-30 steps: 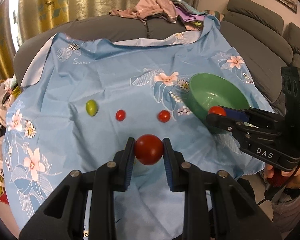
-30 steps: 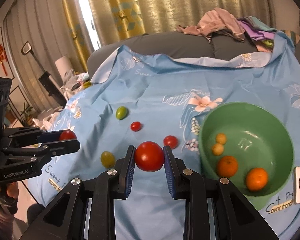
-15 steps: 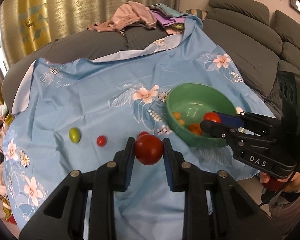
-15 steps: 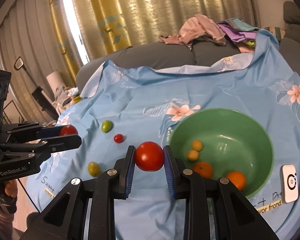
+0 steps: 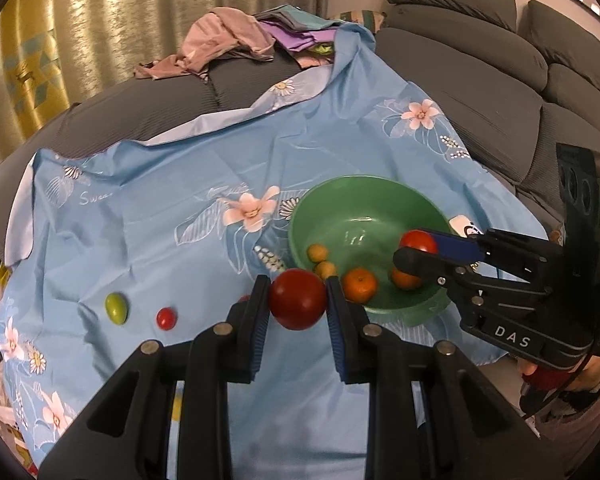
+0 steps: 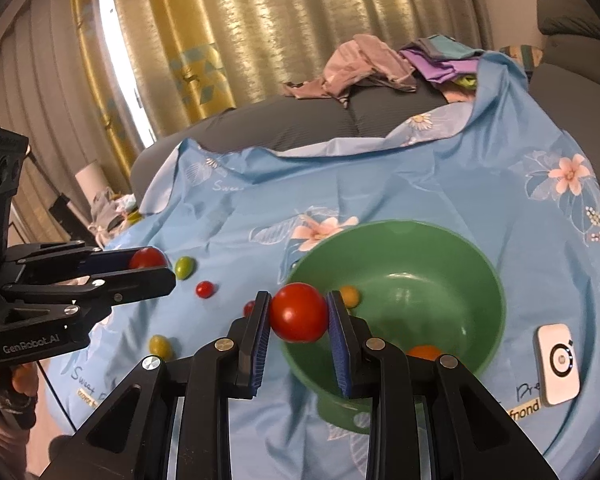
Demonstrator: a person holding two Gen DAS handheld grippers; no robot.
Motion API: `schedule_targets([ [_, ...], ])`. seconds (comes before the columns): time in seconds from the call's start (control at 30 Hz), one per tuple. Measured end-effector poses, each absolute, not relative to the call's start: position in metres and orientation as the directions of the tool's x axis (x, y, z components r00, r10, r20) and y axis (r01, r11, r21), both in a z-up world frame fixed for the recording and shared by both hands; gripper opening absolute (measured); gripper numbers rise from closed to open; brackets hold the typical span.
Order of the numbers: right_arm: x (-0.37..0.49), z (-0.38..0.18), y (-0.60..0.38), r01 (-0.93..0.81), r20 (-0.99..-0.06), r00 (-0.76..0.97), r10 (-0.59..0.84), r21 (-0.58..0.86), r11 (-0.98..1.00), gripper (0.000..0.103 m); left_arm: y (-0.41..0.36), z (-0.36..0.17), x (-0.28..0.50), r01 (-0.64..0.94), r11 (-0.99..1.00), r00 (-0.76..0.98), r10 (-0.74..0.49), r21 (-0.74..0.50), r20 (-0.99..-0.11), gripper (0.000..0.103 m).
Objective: Organize fruits
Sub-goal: 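Carry the red tomato over the green bowl held by the left gripper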
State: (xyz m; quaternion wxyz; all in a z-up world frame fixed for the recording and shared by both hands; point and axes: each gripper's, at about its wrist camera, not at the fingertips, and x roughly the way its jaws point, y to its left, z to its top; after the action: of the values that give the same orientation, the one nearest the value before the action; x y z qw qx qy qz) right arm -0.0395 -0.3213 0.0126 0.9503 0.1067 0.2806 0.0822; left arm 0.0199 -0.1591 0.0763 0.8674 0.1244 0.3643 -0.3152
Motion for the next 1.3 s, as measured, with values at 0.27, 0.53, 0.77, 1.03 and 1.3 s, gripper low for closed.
schedule_targets([
  [0.27,-0.036,0.007,-0.341,-0.057,-0.519,0.833,0.192,0.264,0.963,0.03,-0.183,0.074,0.028,0.669,0.743,0.508,-0.473,-0.016,-0.719,0.027],
  [0.53,-0.032,-0.002,-0.356,-0.025,-0.53,0.83,0.176,0.281,0.959,0.03,-0.209,0.066,0.035,0.7,0.714,0.477,-0.478,-0.01,-0.738,0.027],
  [0.77,-0.028,-0.008,-0.369,-0.004,-0.537,0.827,0.167,0.291,0.957,0.03,-0.229,0.057,0.04,0.725,0.689,0.452,-0.475,0.001,-0.755,0.027],
  [1.03,-0.024,-0.015,-0.381,0.018,-0.545,0.823,0.16,0.306,0.952,0.03,-0.246,0.046,0.045,0.746,0.666,0.424,-0.467,0.007,-0.776,0.027],
  [1.3,-0.022,-0.021,-0.389,0.036,-0.553,0.819,0.152,0.314,0.949,0.03,-0.26,0.034,0.052,0.756,0.655,0.402,-0.453,0.009,-0.796,0.027],
])
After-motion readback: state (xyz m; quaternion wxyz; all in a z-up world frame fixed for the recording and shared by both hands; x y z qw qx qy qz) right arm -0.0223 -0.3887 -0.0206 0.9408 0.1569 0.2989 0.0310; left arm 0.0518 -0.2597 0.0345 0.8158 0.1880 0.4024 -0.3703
